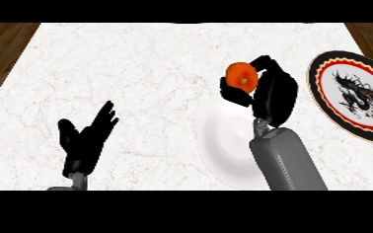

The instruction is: Pick the squash from the plate and place it in the plate

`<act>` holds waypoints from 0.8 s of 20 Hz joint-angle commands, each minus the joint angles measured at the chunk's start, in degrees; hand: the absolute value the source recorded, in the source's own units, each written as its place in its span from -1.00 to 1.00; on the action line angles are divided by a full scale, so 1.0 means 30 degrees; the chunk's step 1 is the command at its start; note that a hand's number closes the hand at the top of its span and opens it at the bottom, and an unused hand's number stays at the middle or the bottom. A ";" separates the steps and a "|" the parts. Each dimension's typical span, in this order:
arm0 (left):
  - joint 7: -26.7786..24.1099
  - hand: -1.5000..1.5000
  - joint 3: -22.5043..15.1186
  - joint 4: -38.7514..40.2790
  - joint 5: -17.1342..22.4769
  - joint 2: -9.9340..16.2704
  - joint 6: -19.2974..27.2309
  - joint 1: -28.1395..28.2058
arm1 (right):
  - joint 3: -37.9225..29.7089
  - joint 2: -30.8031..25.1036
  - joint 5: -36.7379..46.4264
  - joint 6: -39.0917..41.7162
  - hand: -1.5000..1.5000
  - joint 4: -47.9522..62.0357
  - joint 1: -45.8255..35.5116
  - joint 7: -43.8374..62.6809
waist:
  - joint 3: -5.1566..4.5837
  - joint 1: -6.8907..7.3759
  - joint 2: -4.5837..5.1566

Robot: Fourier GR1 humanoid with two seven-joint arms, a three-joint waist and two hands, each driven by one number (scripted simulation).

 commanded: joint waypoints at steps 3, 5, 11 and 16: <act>0.0822 0.00 -0.0028 -0.0030 -0.0098 -0.0124 0.0150 -0.0448 | -0.0860 0.0055 0.1834 -0.3585 1.00 -0.0432 -0.0256 0.3155 | -0.0039 0.0065 0.0128; 0.0723 0.00 0.0046 0.0002 -0.0279 -0.0287 0.0501 -0.0407 | -0.1517 0.0056 0.0774 -0.4843 1.00 -0.1722 0.1524 0.1902 | -0.0031 -0.0037 0.0118; 0.0995 0.00 -0.0274 -0.1123 -0.0270 -0.0156 0.0066 0.0538 | -0.4414 -0.1623 -0.1793 -0.7757 1.00 -0.1083 0.2360 -0.0887 | -0.0021 0.0117 0.0132; -0.0045 0.00 -0.0305 0.0823 -0.0775 -0.0805 0.0340 -0.0074 | -0.6565 -0.3957 -0.3775 -0.9281 1.00 0.0613 0.3118 -0.3251 | -0.0020 0.0010 0.0186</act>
